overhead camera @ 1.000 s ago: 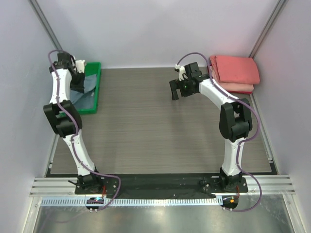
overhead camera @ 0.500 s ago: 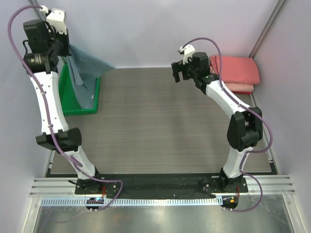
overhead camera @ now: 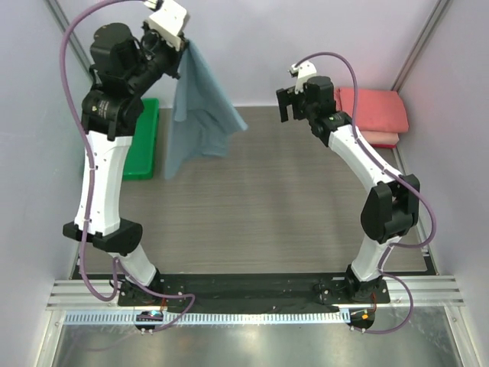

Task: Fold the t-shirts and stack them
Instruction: Move the tshirt to the center of the board

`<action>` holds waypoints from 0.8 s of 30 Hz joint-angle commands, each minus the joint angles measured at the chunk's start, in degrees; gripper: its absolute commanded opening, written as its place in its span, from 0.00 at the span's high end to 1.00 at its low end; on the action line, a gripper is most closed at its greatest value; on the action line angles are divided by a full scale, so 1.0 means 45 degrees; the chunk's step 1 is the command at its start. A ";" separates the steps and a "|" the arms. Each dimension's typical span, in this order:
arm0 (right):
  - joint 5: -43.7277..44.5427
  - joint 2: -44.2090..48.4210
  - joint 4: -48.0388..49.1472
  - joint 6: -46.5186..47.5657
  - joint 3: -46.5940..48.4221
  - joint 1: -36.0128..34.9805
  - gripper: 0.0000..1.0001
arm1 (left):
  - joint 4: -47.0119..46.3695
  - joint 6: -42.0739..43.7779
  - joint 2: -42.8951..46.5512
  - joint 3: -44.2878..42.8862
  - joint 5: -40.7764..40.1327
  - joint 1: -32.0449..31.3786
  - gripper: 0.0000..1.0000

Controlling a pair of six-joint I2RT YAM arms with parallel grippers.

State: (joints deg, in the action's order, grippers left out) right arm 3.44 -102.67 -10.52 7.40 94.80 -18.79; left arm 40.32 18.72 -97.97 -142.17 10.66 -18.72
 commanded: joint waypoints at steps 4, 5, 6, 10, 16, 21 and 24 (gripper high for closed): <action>0.0387 0.2131 -0.0024 0.0992 -0.1613 -0.0064 0.00 | -0.1126 -0.0487 0.0718 0.2815 0.0366 -0.0625 1.00; 0.0523 0.2345 -0.0005 0.1051 -0.1943 -0.0064 0.00 | -0.1398 -0.0604 0.0679 0.3287 0.0386 -0.0625 1.00; 0.0563 0.2483 -0.0005 0.1187 -0.2101 -0.0064 0.00 | -0.1516 -0.0760 0.0582 0.3756 0.0444 -0.0625 1.00; 0.0856 0.3069 -0.0005 0.1811 -0.2883 -0.0005 0.00 | -0.2317 -0.0975 -0.0413 0.5341 0.0621 -0.0606 1.00; 0.0059 0.3694 -0.0394 0.2592 -0.3528 0.0268 0.00 | -0.2202 -0.1872 -0.3966 0.3862 -0.0742 -0.0079 1.00; -0.3652 0.3404 -0.3711 0.3884 -0.4074 0.0230 0.08 | -0.2338 -0.1135 -0.4791 0.4247 -0.2249 0.0410 1.00; -0.4065 0.2642 -0.4575 0.3630 -0.4738 0.0249 0.18 | -0.2085 -0.0801 -0.4441 0.5574 -0.2953 0.0663 1.00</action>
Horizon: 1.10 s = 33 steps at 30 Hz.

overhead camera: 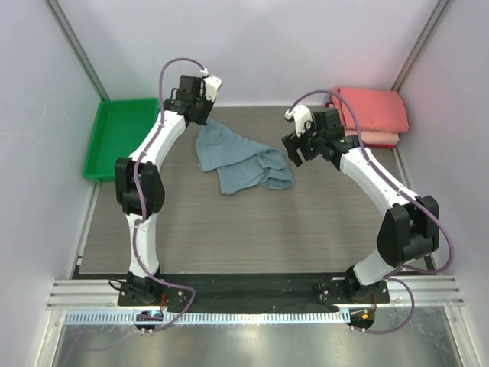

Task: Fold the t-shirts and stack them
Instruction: Move the tshirt to the center of the board, then flatten the tshirt out

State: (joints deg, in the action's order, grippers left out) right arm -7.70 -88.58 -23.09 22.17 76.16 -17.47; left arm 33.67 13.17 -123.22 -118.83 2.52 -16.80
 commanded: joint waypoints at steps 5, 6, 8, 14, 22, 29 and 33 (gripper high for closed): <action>-0.1785 -0.1018 -0.0847 0.1028 -0.1552 -0.0315 0.31 | -0.0022 -0.0094 0.1853 0.2477 -0.0640 0.0510 0.95; -0.1765 -0.1078 -0.0671 0.1455 -0.1592 -0.0393 0.34 | 0.0056 -0.0268 0.1951 0.2634 -0.0484 0.0510 0.81; -0.1590 -0.1273 -0.0107 0.1906 -0.1670 -0.0628 0.39 | 0.0329 -0.0465 0.2166 0.2966 -0.0113 0.0510 0.70; -0.1881 -0.1450 0.0756 0.3157 -0.1709 -0.1252 0.49 | 0.0584 -0.0544 0.2888 0.3788 -0.0209 0.0510 0.37; -0.1999 -0.2269 0.0854 0.3568 -0.1495 -0.1917 0.50 | 0.0506 -0.0661 0.3202 0.4394 -0.0346 0.0510 0.36; -0.1551 -0.3323 0.1068 0.3725 -0.1007 -0.2152 0.52 | 0.0565 -0.0583 0.3300 0.4277 -0.0444 0.0510 0.36; -0.0828 -0.3598 0.1576 0.3374 -0.0734 -0.2191 0.71 | 0.0623 -0.0427 0.3417 0.4471 -0.0792 0.0510 0.36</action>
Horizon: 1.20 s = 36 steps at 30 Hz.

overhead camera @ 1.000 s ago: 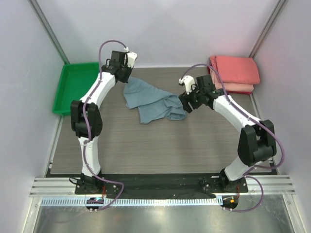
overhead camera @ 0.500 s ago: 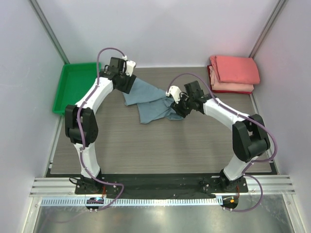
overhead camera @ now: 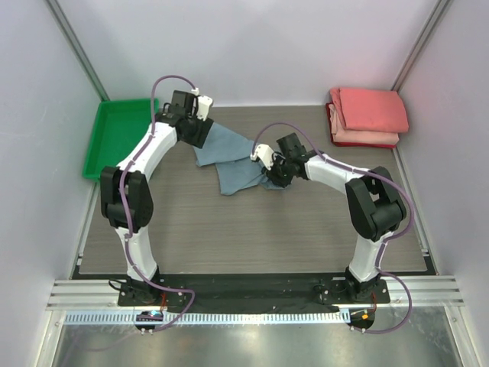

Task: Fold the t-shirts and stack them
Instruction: Flatten the tshirt out

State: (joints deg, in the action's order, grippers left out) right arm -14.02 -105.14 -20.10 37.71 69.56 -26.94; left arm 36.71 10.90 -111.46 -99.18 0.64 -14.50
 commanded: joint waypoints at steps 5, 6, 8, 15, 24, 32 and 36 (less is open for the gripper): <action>0.1201 0.0552 0.1263 -0.0275 0.0754 -0.0069 0.72 | -0.0169 0.0118 0.0921 0.0359 -0.0358 0.0000 0.36; 0.1395 0.0572 0.1302 -0.0275 0.0695 -0.0088 0.74 | -0.0189 0.0098 0.0882 0.0359 -0.0358 0.0000 0.36; 0.1494 0.0592 0.1360 -0.0198 0.0617 -0.0088 0.83 | -0.0208 0.0079 0.0785 0.0301 -0.0339 0.0000 0.36; 0.1670 0.1625 0.1322 -0.0276 0.0694 -0.0088 0.98 | -0.0169 0.0001 0.0648 0.0164 -0.0183 0.0000 0.36; 0.2119 0.3893 0.0932 0.0193 0.2119 -0.0088 0.99 | 0.1003 0.0155 -0.0796 -0.0675 0.2396 -0.0585 0.37; 0.2354 0.3717 0.0657 0.0154 0.2277 -0.0088 0.99 | 0.1549 0.0664 -0.2964 -0.2569 0.2239 -0.1795 0.42; 0.2451 0.3639 0.0638 0.0154 0.2277 -0.0088 0.99 | 0.1783 0.0567 -0.2850 -0.2746 0.2375 -0.2128 0.43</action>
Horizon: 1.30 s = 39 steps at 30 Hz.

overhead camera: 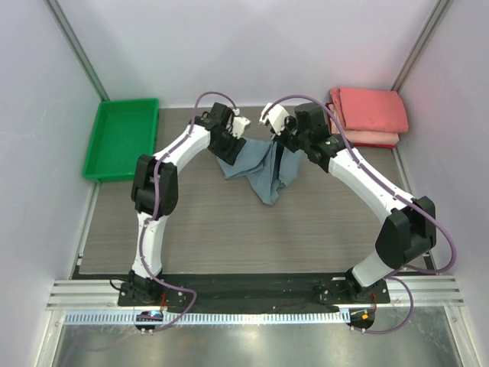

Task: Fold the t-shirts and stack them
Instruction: Flatten the tshirt out

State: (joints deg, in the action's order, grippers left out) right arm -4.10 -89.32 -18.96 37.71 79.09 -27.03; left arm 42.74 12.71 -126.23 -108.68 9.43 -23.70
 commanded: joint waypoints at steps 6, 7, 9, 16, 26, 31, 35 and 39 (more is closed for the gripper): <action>0.0266 0.0044 0.0386 0.0213 0.0042 -0.0068 0.99 | 0.0481 -0.0109 0.1800 0.0479 0.0717 -0.0435 0.42; 0.0286 -0.0014 0.0385 0.0213 0.0042 -0.0068 0.99 | 0.0560 -0.0148 0.1841 0.0654 0.0755 -0.0474 0.42; 0.0286 -0.0054 0.0405 0.0193 0.0061 -0.0049 0.99 | 0.0638 -0.0187 0.1841 0.0909 0.0794 -0.0494 0.42; 0.0286 -0.0230 0.0444 0.0174 0.0178 -0.0068 0.99 | 0.0912 -0.0598 0.0690 0.0657 0.1087 -0.0514 0.43; 0.0442 -0.0269 0.0580 0.0193 0.0061 -0.0049 0.99 | 0.1127 -0.0227 -0.0678 0.0011 0.0619 -0.0494 0.63; 0.0481 -0.0308 0.0697 0.0174 0.0042 -0.0049 0.99 | 0.1030 -0.0285 -0.0310 -0.0165 0.0404 -0.0514 1.00; 0.0694 -0.0347 0.0873 0.0057 0.0100 -0.0010 0.99 | 0.0951 -0.0130 0.0686 -0.0281 0.0053 -0.0436 1.00; 0.1514 -0.0405 0.1556 -0.1014 0.0431 0.0263 0.99 | 0.0971 0.0280 0.2618 -0.0418 -0.0259 -0.0143 1.00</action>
State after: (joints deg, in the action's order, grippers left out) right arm -1.06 -91.02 -17.52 36.75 78.81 -26.70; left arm 47.62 11.70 -126.06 -107.61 9.91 -25.41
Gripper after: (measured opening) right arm 0.036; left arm 0.026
